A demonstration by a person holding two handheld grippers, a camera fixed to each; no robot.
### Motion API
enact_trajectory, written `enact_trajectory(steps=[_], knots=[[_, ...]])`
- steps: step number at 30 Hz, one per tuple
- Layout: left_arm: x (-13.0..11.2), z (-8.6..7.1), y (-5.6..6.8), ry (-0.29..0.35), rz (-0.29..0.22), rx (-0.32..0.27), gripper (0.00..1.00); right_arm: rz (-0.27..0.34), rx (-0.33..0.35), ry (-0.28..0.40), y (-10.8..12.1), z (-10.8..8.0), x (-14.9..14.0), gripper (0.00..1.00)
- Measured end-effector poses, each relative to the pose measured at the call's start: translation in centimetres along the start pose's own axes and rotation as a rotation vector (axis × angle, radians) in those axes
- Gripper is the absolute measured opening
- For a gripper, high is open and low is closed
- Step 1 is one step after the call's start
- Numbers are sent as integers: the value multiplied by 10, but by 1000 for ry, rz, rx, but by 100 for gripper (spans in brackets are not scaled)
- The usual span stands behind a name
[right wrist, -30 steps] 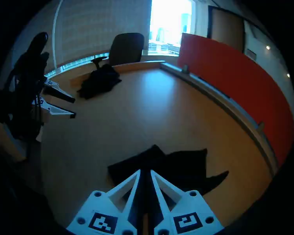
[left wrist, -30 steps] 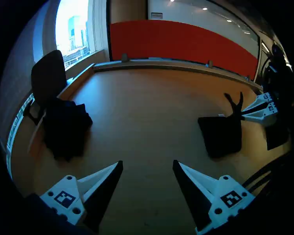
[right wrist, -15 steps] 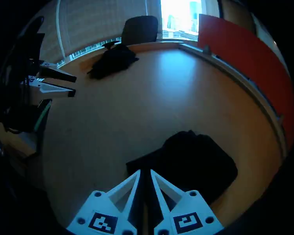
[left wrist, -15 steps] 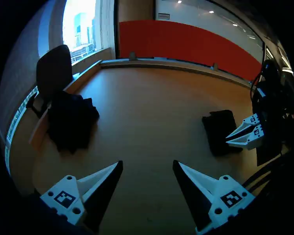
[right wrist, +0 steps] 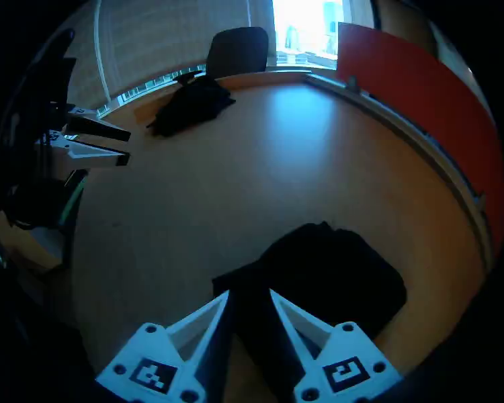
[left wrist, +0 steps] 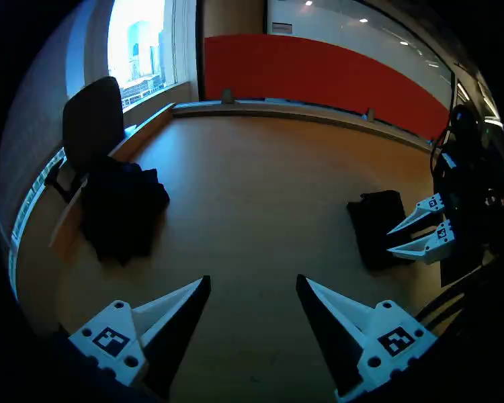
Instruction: Fold towel
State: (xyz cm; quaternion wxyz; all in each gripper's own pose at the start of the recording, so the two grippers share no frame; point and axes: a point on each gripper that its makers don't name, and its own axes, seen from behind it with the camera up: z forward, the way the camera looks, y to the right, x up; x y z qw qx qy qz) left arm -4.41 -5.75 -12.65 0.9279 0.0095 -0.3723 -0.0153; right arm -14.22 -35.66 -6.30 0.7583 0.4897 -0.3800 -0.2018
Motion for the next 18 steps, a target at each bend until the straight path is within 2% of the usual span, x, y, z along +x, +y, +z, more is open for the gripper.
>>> enact_trajectory(steps=[3, 5, 7, 18], knots=[[0, 1, 1, 0, 1, 1, 94, 4, -5, 3, 2, -3, -1, 56], [1, 1, 1, -1, 1, 1, 94, 8, -9, 6, 3, -5, -2, 75], [1, 2, 1, -1, 1, 2, 94, 12, -10, 8, 4, -8, -3, 78], [4, 2, 6, 3, 6, 3, 94, 28, -24, 14, 8, -18, -12, 78]])
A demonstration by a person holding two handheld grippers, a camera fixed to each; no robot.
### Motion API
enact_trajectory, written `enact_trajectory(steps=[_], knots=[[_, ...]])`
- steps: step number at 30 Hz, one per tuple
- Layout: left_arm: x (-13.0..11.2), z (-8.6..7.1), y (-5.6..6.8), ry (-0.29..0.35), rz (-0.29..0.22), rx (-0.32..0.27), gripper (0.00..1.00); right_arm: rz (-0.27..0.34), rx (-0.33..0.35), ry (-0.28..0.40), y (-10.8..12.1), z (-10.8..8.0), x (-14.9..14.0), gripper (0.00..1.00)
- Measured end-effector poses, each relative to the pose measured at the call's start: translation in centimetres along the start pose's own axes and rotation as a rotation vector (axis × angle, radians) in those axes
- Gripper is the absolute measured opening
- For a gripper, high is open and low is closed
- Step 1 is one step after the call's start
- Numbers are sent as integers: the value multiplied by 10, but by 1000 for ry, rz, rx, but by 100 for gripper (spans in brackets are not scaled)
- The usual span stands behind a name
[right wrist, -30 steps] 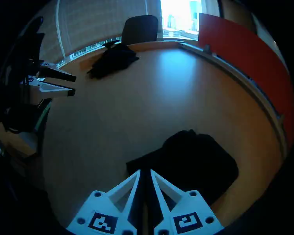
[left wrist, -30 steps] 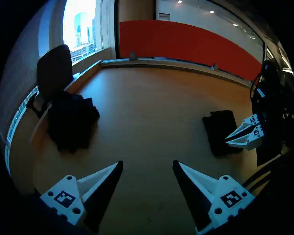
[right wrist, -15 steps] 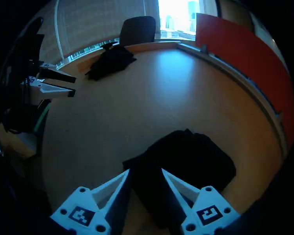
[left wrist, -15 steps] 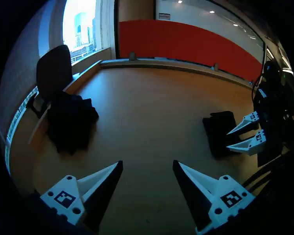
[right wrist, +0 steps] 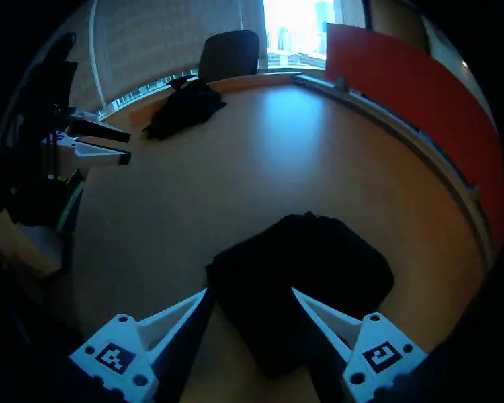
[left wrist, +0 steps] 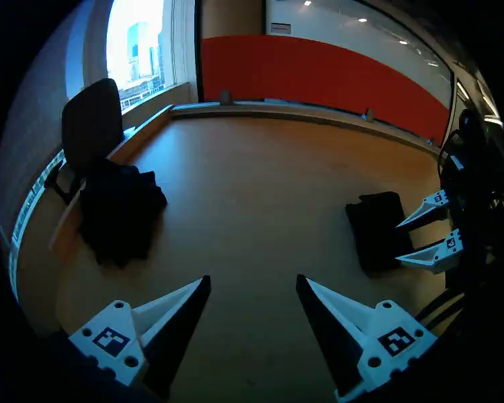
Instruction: Fold towel
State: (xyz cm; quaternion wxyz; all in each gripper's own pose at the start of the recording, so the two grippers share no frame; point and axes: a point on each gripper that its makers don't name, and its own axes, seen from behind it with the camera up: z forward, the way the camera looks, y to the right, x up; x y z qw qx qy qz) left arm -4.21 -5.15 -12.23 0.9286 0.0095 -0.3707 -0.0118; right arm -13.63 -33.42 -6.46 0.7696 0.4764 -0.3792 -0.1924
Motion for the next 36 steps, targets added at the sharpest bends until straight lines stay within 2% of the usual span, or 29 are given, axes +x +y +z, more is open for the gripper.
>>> enact_trajectory(steps=[9, 20, 27, 31, 36], knots=[[0, -2, 1, 2, 8, 0, 94, 20, -37, -11, 8, -15, -23, 78], [0, -3, 1, 0, 19, 1, 94, 75, -86, -44, 21, -34, -62, 78], [-1, -3, 3, -3, 22, -1, 94, 93, -98, -56, 25, -37, -73, 78], [-1, -2, 5, -3, 24, -3, 94, 95, -102, -65, 25, -37, -78, 75], [-1, -2, 6, -3, 21, -3, 94, 111, -98, -72, 23, -33, -82, 65]])
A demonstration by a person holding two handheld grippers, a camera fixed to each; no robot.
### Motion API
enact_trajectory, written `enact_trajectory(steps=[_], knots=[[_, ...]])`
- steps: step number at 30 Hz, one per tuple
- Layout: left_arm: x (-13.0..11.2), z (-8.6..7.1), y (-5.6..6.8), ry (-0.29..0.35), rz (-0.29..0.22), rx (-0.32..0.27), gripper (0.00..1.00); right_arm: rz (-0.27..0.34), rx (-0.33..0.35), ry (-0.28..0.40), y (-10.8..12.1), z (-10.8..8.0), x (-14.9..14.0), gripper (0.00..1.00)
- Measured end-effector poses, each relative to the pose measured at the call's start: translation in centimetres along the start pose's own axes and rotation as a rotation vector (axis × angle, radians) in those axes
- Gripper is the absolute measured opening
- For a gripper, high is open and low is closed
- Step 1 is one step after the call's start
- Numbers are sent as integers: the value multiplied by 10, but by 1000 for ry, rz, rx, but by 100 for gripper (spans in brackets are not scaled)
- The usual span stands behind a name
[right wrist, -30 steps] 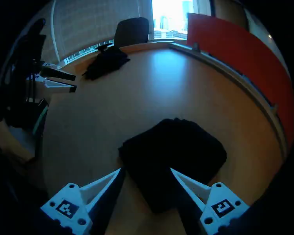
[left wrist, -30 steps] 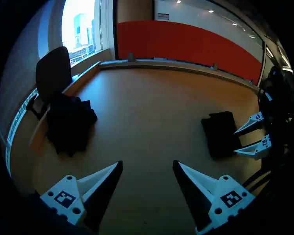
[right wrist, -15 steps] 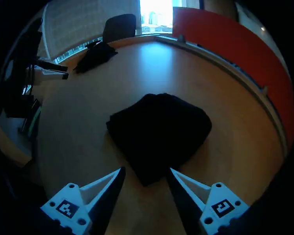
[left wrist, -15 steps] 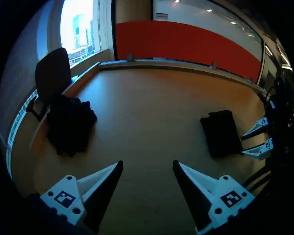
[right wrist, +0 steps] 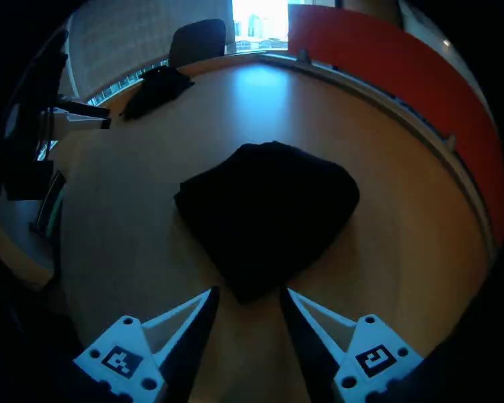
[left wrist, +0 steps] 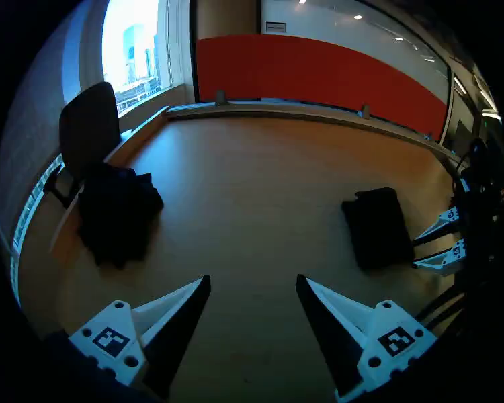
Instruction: Fold towel
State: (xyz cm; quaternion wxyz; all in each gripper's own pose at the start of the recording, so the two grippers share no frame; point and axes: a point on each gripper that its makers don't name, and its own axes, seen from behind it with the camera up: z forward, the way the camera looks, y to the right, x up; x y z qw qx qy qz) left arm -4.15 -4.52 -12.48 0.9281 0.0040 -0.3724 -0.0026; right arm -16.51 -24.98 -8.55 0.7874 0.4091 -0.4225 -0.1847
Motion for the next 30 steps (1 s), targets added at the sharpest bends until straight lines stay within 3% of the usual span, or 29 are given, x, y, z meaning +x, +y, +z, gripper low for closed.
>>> enact_trajectory(steps=[9, 19, 30], knots=[[0, -1, -1, 1, -2, 1, 94, 15, -1, -2, 1, 4, -3, 43], [-1, -1, 1, 0, 1, 1, 94, 33, -12, -3, 4, 2, -7, 9], [-2, 0, 2, -2, 3, 1, 94, 24, -17, 16, 7, -2, -1, 6]])
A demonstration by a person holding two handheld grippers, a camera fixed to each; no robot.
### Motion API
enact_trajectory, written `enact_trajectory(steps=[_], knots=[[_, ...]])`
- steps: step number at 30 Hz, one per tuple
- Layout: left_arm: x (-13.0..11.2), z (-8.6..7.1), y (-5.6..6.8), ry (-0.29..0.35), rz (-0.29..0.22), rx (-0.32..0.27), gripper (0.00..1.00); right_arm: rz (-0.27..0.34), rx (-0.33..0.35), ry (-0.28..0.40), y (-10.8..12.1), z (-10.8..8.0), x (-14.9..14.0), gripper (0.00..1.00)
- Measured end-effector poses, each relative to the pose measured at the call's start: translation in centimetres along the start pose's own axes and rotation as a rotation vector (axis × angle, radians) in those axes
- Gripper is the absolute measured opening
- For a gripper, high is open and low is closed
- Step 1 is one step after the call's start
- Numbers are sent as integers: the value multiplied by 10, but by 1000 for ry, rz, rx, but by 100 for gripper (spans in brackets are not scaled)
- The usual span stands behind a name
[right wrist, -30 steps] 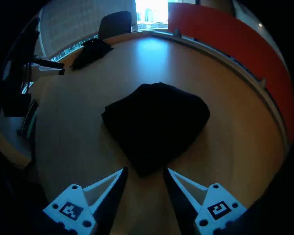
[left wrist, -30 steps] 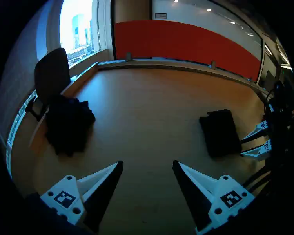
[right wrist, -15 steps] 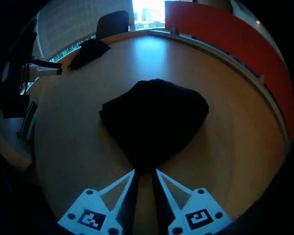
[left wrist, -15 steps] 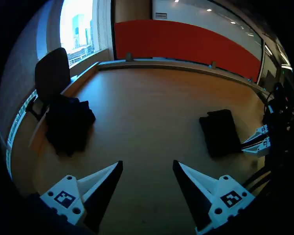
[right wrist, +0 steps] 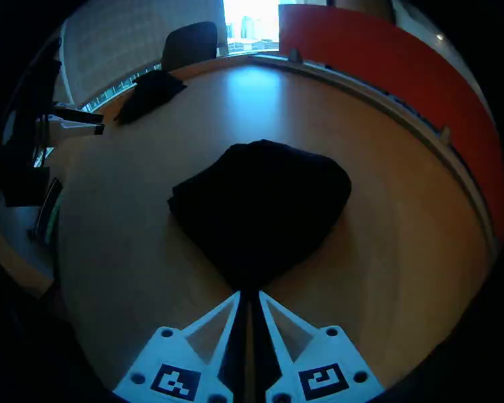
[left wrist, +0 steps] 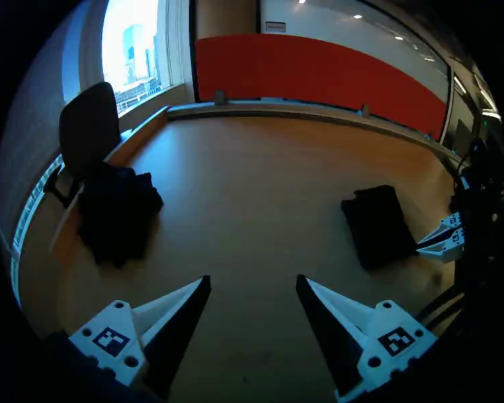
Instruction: Fold towel
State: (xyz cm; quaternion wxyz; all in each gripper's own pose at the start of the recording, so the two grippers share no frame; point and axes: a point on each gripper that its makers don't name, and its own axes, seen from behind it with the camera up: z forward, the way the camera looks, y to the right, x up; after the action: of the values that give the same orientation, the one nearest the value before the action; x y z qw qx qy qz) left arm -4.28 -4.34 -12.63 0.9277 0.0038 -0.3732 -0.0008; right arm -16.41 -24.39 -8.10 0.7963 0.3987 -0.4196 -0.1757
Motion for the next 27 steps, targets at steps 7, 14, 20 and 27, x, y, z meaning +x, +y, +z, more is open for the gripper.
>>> enact_trajectory(steps=[7, 14, 20, 27], knots=[[2, -1, 2, 2, 2, -4, 94, -14, -1, 57, 2, -11, 24, 6], [5, -5, 3, 5, 10, -10, 94, -31, -7, 137, 6, -33, 67, 6], [13, -10, 4, 21, 8, -16, 94, -59, -20, 212, 12, -59, 111, 6], [24, -17, 6, 39, 18, -20, 94, -90, -44, 280, 18, -86, 153, 6]])
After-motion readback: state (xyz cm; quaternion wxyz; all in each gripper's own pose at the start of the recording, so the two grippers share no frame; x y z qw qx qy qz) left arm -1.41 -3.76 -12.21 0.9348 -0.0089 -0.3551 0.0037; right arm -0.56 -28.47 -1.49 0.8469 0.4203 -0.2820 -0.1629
